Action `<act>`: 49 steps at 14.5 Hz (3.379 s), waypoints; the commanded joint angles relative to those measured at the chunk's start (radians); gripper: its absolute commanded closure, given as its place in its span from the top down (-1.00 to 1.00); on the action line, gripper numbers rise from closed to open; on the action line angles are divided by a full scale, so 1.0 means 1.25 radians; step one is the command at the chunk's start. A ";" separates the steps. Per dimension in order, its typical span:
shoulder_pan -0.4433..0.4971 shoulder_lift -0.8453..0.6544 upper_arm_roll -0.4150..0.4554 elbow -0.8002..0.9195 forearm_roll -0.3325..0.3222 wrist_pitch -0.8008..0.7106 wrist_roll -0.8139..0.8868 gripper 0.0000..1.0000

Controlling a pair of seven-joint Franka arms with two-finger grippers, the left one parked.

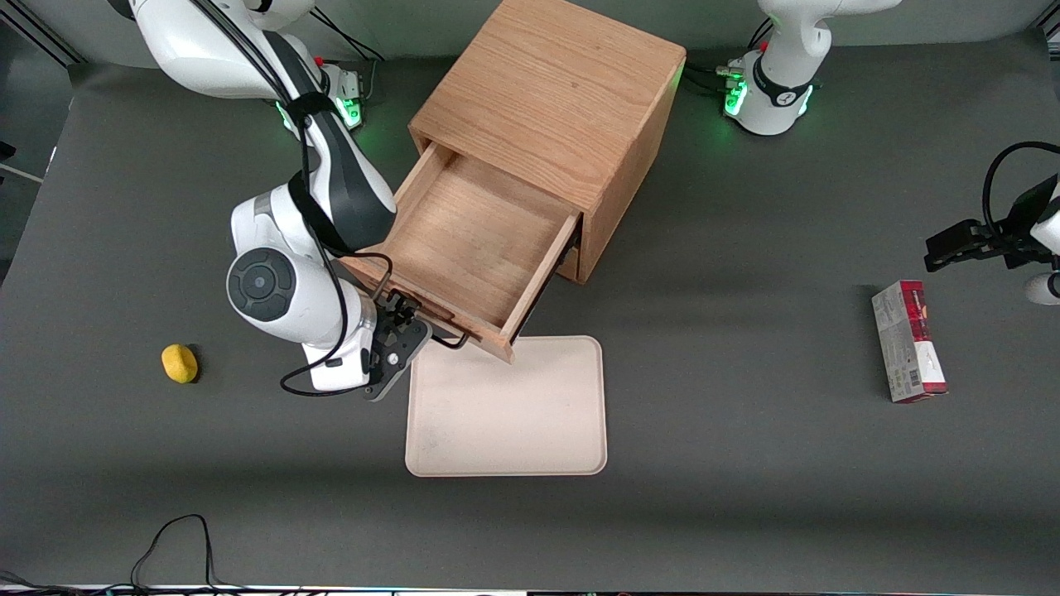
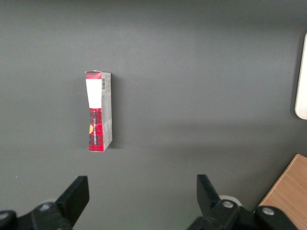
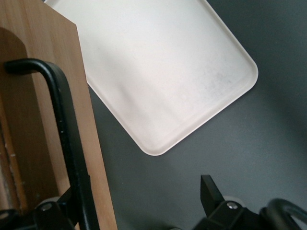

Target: Open upper drawer

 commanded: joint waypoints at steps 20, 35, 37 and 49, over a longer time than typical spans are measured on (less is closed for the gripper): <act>-0.007 -0.151 -0.106 0.149 -0.114 -0.293 0.319 1.00; -0.246 -0.386 -0.067 -0.143 -0.104 -0.118 0.405 1.00; -0.275 -0.406 -0.042 -0.165 -0.105 -0.106 0.404 1.00; -0.315 -0.388 -0.018 -0.139 -0.116 -0.129 0.394 1.00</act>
